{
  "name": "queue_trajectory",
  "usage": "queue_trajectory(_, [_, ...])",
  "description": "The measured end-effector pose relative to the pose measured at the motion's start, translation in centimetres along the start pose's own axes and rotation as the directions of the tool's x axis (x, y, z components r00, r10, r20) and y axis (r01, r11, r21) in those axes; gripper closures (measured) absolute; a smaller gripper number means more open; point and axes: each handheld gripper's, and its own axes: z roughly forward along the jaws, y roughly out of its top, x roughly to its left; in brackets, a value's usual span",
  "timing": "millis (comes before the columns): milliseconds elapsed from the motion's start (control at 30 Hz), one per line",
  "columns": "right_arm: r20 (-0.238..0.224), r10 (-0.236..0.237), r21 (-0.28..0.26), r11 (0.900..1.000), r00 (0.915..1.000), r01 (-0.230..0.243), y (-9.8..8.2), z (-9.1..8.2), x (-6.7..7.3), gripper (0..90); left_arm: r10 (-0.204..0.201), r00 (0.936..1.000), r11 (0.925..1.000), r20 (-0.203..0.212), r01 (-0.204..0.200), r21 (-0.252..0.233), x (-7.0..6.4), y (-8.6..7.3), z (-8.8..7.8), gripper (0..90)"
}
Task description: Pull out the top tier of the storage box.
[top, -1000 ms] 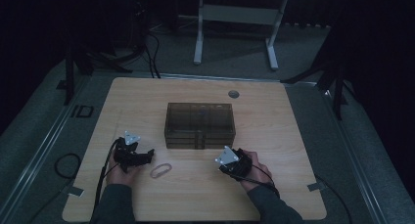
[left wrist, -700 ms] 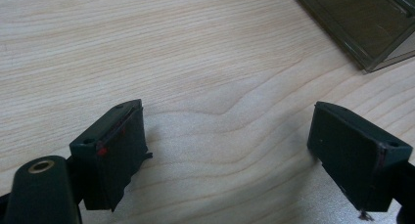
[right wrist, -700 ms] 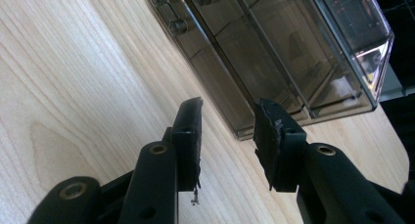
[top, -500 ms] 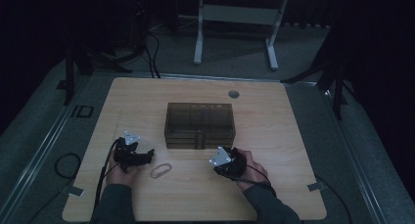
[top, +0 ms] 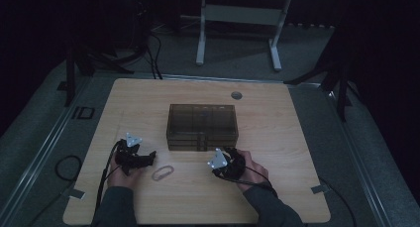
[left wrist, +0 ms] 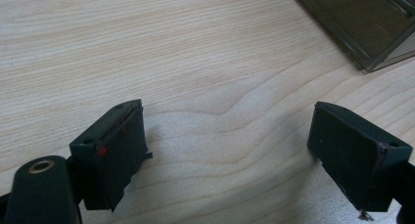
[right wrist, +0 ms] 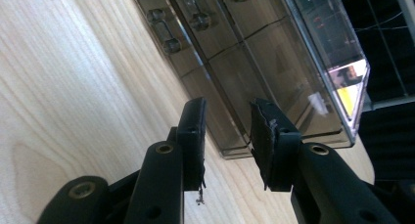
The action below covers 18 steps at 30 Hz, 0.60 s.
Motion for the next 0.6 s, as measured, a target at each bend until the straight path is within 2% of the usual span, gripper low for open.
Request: queue_trajectory(600, [0.05, -0.045, -0.012, 0.999, 0.9977, 0.046, 0.74, 0.09, 0.56, 67.5, 0.0, 1.0, 1.0, 0.0, 0.0, 0.0, 0.0, 0.0, 0.0, 14.6])
